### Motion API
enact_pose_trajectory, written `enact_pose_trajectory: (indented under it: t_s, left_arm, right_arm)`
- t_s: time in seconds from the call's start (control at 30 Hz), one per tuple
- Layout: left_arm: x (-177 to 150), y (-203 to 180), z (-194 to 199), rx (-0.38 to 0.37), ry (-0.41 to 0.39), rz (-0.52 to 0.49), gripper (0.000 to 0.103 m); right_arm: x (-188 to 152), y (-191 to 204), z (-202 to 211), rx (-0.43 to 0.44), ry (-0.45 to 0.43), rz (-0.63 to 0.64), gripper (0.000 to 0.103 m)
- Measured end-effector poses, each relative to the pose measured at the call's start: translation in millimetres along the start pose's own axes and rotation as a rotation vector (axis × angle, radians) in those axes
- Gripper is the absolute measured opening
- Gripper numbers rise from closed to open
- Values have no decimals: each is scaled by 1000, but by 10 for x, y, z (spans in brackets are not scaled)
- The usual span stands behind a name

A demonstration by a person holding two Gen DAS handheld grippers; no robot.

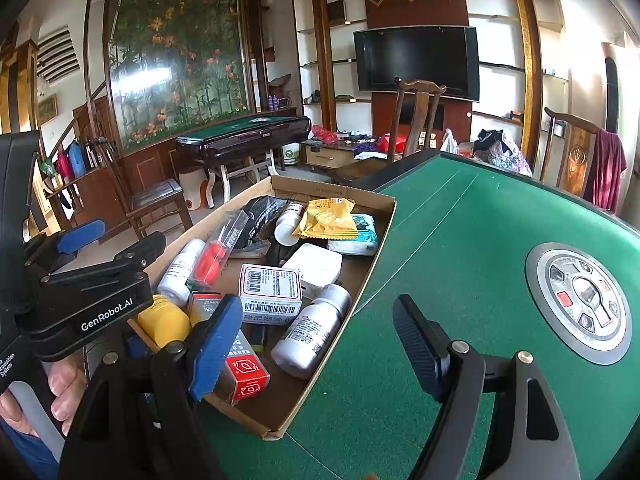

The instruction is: Organize objects

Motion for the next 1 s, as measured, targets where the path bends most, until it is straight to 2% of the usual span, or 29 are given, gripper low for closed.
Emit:
enact_pose_trajectory:
  t_s: [1.0]
  left_arm:
    - [-19,-37,-6,-11,6,-3,80]
  right_arm:
    - [-2,23,11,-5,2,-13,78]
Point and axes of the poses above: each gripper's, at about its wrist camera, not at the fingertips, and z roughly against the way its jaws point, y to its left, x to its top, the point moved 1 cm from there along -z, roughly the way its jaws point, and after that the axes turned 2 degrees about x, right-handed, at the moved point
